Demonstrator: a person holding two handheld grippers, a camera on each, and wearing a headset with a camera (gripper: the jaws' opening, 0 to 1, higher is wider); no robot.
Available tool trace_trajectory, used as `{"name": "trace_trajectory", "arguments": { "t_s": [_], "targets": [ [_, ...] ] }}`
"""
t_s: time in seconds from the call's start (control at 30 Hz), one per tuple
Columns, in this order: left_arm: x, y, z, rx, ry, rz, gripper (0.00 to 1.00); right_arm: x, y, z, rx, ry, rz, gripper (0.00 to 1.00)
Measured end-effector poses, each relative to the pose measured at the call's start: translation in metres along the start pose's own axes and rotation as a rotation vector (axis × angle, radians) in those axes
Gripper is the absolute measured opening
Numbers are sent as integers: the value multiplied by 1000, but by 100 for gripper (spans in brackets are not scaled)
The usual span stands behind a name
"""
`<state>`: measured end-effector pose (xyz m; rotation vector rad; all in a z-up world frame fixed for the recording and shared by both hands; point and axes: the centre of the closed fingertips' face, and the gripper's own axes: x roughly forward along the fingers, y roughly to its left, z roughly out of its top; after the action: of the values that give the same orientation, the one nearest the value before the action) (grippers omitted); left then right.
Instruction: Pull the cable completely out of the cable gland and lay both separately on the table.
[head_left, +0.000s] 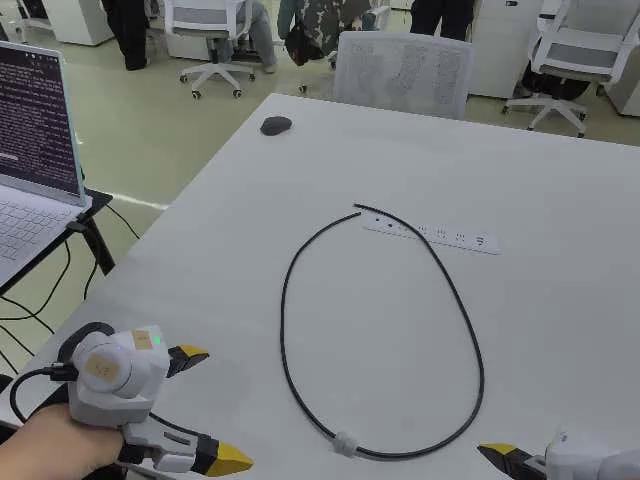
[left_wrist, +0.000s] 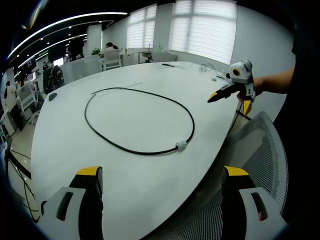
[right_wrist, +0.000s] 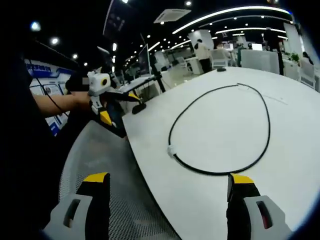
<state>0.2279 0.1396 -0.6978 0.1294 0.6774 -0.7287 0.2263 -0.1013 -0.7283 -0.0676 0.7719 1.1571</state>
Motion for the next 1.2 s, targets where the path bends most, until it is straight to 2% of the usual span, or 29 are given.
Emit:
{"name": "trace_trajectory", "arguments": {
  "t_s": [0.13,0.2,0.53,0.73,0.9,1.2],
  "targets": [
    [1,2,-6,2,20,0,99,1,3,-1,-5,6,6,97],
    [1,3,-8,-5,17,0,99,2,2,-3,-7,10,4,97],
    [4,0,-2,-5,-2,-1,98,4,-2,-2,-11,20,-8,94],
    [4,2,-5,-1,17,6,97,8,-4,10,8,-1,-6,90],
    [1,6,0,-34,-13,5,96,14,-8,15,1,8,-12,89],
    [1,10,2,-30,-27,-7,95,27,-16,30,-14,16,-23,87]
  ]
}}
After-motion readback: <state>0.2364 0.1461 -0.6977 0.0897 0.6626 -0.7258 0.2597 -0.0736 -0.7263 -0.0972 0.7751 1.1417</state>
